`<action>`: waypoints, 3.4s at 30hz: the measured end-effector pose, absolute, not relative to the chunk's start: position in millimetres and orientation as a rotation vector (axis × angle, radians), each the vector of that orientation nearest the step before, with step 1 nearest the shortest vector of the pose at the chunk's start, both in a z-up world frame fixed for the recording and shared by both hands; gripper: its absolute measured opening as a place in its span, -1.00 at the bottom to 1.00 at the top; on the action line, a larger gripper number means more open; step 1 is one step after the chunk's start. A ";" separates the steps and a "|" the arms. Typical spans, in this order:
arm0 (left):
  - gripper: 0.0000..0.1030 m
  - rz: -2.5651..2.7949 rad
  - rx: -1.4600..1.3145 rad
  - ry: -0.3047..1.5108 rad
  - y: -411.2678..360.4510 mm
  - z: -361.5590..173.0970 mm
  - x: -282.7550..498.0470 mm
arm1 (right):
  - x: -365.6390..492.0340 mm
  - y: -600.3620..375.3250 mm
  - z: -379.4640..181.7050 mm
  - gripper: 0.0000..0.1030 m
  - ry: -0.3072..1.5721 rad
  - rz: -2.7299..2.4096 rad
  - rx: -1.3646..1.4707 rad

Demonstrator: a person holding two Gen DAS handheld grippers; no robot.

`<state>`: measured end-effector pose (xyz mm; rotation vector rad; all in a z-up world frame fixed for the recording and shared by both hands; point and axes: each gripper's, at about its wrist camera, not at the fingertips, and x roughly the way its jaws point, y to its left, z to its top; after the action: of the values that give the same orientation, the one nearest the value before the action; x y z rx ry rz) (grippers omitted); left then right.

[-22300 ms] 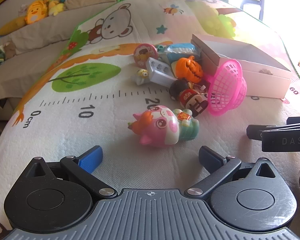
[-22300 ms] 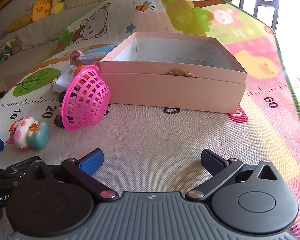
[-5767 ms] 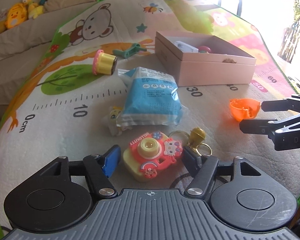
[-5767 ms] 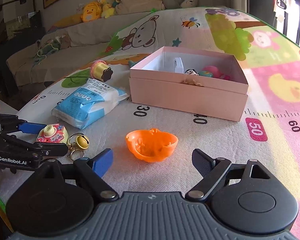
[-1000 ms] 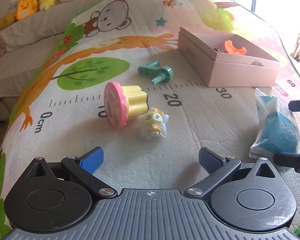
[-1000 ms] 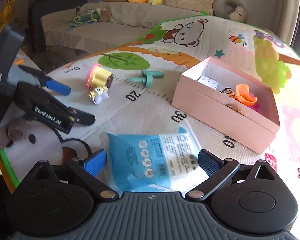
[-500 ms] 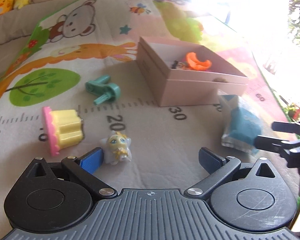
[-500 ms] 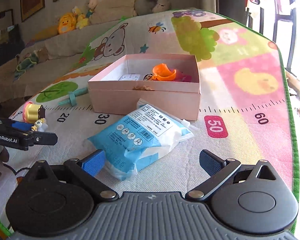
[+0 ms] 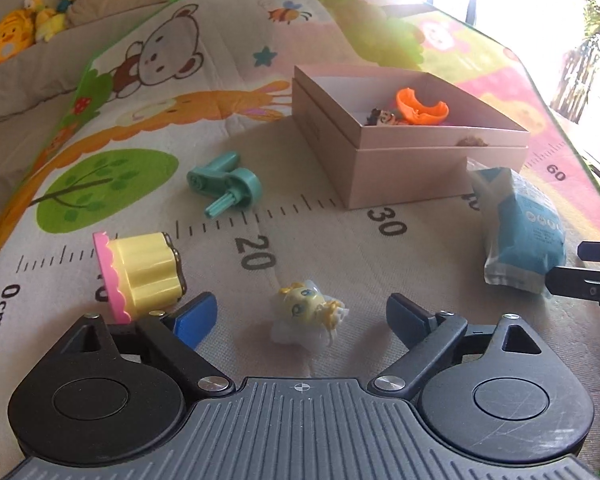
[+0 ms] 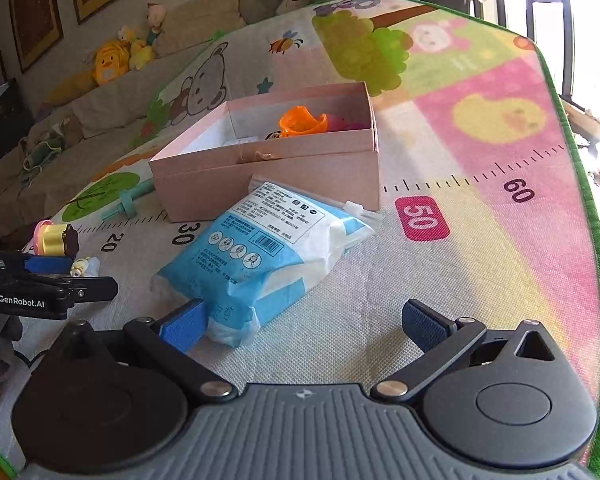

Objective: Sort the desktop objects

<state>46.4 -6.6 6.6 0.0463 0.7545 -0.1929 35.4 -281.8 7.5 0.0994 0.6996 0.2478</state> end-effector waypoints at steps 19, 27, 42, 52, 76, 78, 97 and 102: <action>-0.09 -0.313 0.069 0.728 -19.9 11.5 7.0 | 85.0 -262.6 36.8 0.91 0.752 0.177 0.244; 0.02 -0.302 0.102 0.735 -22.8 9.6 10.8 | 80.5 -255.6 22.7 0.13 0.842 0.244 0.180; -0.20 -0.340 0.188 0.550 -40.0 71.1 -2.8 | 6.6 -291.4 120.6 0.02 0.705 0.445 0.118; 0.24 -0.278 0.154 0.396 -77.7 115.4 112.4 | 75.8 -302.9 229.0 0.02 0.423 0.368 0.096; 0.99 -0.076 0.092 0.492 37.6 38.1 8.7 | 247.4 -201.2 53.9 0.18 0.903 0.247 0.125; 0.99 -0.041 0.060 0.519 46.1 32.1 14.7 | 236.9 -201.1 70.5 0.24 0.854 0.252 0.112; 1.00 -0.011 -0.136 0.660 81.3 8.3 17.0 | 203.2 -27.7 30.8 -0.67 0.974 0.595 -0.261; 1.00 -0.007 -0.125 0.688 83.3 7.4 14.3 | 164.6 -55.8 35.4 -0.72 1.002 0.670 -0.228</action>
<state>14.3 83.3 7.4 -0.1254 0.6881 -0.0072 164.6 -55.8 35.4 -0.2278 1.0025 0.6701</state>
